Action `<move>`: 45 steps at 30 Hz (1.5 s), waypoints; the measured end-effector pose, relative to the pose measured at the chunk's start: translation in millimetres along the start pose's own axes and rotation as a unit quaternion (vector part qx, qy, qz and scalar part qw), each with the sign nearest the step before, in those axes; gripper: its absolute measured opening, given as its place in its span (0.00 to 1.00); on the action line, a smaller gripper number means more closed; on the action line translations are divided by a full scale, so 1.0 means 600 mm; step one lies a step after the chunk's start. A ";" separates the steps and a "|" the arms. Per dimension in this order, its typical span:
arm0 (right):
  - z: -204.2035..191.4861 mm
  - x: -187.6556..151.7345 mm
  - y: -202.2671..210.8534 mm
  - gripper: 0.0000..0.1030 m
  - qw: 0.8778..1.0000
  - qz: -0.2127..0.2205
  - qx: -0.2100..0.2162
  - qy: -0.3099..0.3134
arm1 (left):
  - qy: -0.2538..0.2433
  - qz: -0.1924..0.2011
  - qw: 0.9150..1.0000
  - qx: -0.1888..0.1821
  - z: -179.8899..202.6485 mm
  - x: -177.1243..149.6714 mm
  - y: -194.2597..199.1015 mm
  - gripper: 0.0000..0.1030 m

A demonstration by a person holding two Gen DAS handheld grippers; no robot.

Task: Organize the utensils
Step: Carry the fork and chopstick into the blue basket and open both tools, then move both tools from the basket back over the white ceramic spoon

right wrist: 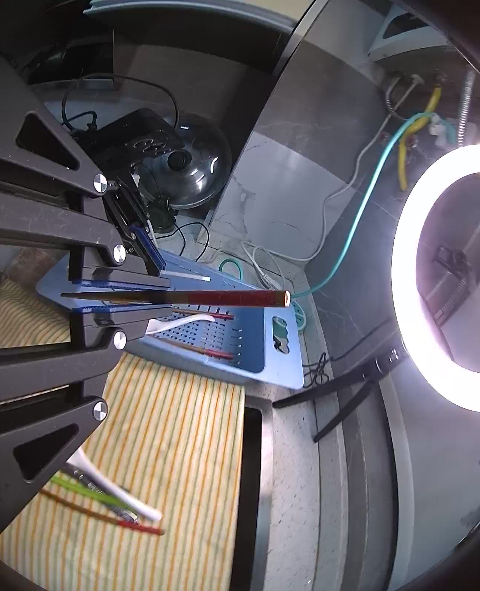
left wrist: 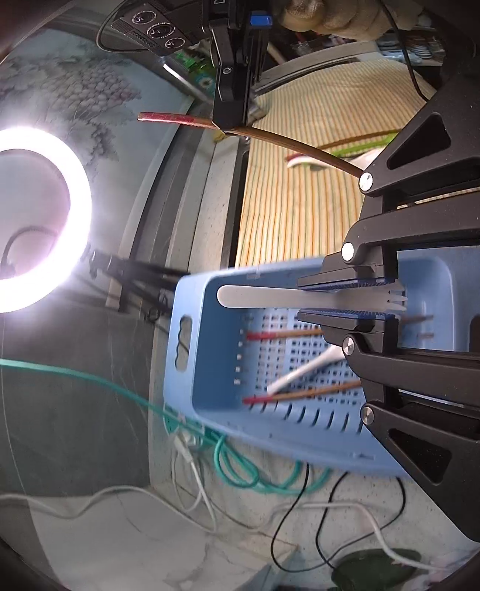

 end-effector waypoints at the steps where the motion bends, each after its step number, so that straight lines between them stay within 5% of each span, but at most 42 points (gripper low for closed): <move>1: -0.003 0.002 -0.011 0.06 1.000 -0.005 -0.001 0.002 | 0.005 0.000 1.000 0.002 -0.010 0.001 -0.004 0.08; 16: 0.007 -0.010 -0.153 0.09 0.994 -0.073 -0.062 0.046 | 0.040 -0.027 0.998 0.027 -0.057 -0.025 -0.038 0.11; 18: 0.006 -0.011 -0.152 0.22 0.993 -0.071 -0.072 0.056 | 0.043 -0.023 0.998 0.035 -0.060 -0.025 -0.033 0.17; 20: 0.007 -0.010 -0.144 0.30 0.993 -0.065 -0.074 0.061 | 0.046 -0.022 0.998 0.037 -0.061 -0.024 -0.030 0.17; 32: 0.032 -0.019 -0.072 0.32 0.994 -0.042 -0.078 0.060 | 0.021 -0.005 0.998 0.052 -0.017 -0.027 0.012 0.21; 36: 0.051 -0.021 -0.031 0.44 0.996 -0.020 -0.070 0.050 | 0.012 -0.001 0.999 0.046 0.012 -0.030 0.026 0.21; 42: 0.096 -0.028 0.035 0.44 0.993 0.012 -0.096 0.061 | 0.009 -0.004 1.000 0.022 0.059 -0.047 0.031 0.21; 45: 0.120 -0.035 0.065 0.44 0.993 0.021 -0.100 0.057 | 0.007 -0.010 1.000 0.009 0.086 -0.063 0.027 0.31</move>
Point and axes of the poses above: each gripper's, at about its wrist camera, not at the fingertips, and y roughly against the way its jaws point, z to its right, x to its top, the point moved 8 cm from there along -y, roughly the way its jaws point, and after that the axes turned 1 degree about x, right-handed, at the moved point
